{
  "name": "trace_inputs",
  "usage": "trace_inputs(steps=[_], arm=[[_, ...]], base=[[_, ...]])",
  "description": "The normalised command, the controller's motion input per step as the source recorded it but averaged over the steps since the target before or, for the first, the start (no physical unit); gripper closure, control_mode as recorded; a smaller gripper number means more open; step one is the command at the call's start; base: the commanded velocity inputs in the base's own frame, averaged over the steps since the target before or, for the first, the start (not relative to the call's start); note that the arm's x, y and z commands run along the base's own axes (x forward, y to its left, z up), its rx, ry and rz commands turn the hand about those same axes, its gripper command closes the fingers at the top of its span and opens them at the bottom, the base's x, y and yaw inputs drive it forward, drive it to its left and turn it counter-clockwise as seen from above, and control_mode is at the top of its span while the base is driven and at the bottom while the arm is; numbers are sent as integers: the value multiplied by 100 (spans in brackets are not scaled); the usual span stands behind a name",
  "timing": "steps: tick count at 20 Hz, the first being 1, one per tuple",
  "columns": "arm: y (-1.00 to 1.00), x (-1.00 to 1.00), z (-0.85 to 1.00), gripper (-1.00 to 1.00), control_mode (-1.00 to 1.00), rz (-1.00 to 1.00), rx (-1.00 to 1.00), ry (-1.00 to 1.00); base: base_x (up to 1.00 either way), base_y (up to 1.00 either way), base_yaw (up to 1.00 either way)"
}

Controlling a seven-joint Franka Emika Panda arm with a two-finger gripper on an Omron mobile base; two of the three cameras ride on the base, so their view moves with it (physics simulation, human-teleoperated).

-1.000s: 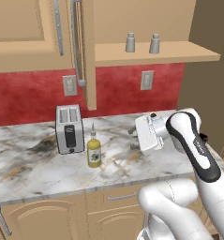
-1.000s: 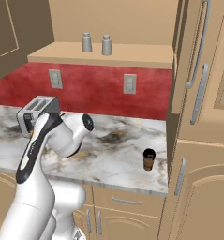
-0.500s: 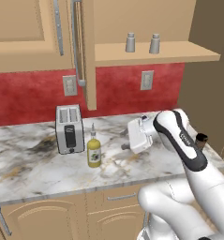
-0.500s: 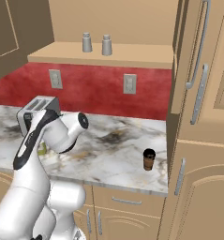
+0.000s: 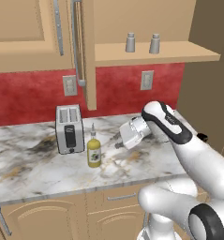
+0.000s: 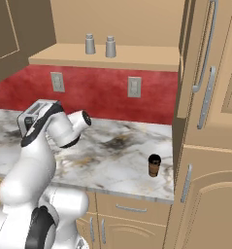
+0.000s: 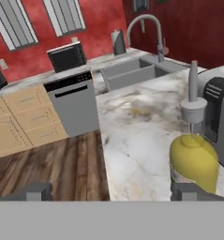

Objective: There are various items on the counter. Only move the condiments/shakers into the cabinet.

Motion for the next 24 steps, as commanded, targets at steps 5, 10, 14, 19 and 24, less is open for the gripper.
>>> trace_inputs(steps=[5, 10, 14, 19, 24], arm=[[0, 36, -21, -100, -100, 11, 0, 0], [0, 43, -14, -100, -100, 7, 0, 0], [15, 29, -8, -100, -100, 3, 0, 0], [41, 0, -1, -100, -100, 0, 0, 0], [42, 0, 0, -100, -100, 0, 0, 0]], base=[[0, 0, 0], [0, 0, 0], [0, 0, 0], [0, 0, 0], [0, 0, 0]])
